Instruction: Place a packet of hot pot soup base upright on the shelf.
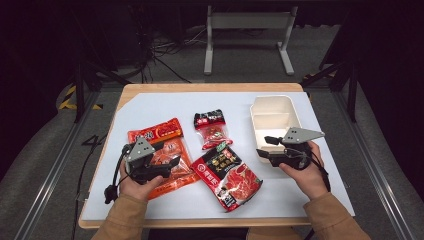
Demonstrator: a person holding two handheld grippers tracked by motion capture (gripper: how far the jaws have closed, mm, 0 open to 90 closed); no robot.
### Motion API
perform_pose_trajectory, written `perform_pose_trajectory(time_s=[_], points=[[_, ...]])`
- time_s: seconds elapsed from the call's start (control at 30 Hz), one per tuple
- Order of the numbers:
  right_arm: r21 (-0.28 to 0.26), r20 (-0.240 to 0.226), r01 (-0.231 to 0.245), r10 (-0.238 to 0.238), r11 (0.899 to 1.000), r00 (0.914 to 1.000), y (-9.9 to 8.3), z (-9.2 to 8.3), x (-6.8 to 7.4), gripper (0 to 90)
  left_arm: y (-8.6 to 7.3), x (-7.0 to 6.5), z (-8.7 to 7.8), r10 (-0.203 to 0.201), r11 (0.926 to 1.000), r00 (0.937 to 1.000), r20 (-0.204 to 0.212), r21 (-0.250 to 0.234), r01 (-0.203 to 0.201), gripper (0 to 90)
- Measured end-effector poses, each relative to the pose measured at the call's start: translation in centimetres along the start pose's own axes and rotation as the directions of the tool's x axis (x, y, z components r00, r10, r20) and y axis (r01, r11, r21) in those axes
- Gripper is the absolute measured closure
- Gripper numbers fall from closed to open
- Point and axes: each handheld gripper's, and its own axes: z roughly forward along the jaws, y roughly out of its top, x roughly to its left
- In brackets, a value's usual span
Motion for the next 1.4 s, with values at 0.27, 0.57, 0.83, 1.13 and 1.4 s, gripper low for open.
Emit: perform_pose_trajectory(time_s=[0.27, 0.57, 0.83, 1.13, 1.4], points=[[-0.012, 0.003, 0.005, -0.005, 1.000, 1.0000, 0.0, -0.1, -0.1, 44.3, 0.3, -0.2, 0.1, 0.019, 0.9998, 0.9998, -0.005, 0.005, -0.019, 24.8], [-0.014, 0.006, 0.014, -0.014, 1.000, 0.9999, 0.2, -0.2, 0.0, 44.0, 1.5, -0.8, 1.0, 0.020, 0.9998, 0.9997, 0.010, 0.009, -0.020, 22.9], [-0.005, 0.002, 0.007, -0.007, 1.000, 1.0000, 0.2, -0.2, -0.1, 44.9, 2.2, -1.0, 2.2, -0.017, 0.9995, 0.9992, 0.036, 0.026, 0.016, 22.6], [-0.015, 0.002, 0.009, -0.009, 1.000, 1.0000, 0.4, -0.6, -0.1, 44.9, 2.2, -1.2, 3.6, -0.032, 0.9969, 0.9981, 0.053, 0.074, 0.028, 23.0], [-0.018, -0.004, 0.017, -0.017, 1.000, 0.9998, 0.5, -0.5, -0.1, 44.6, 1.2, -1.3, 5.7, -0.060, 0.9893, 0.9962, 0.063, 0.136, 0.051, 26.9]])
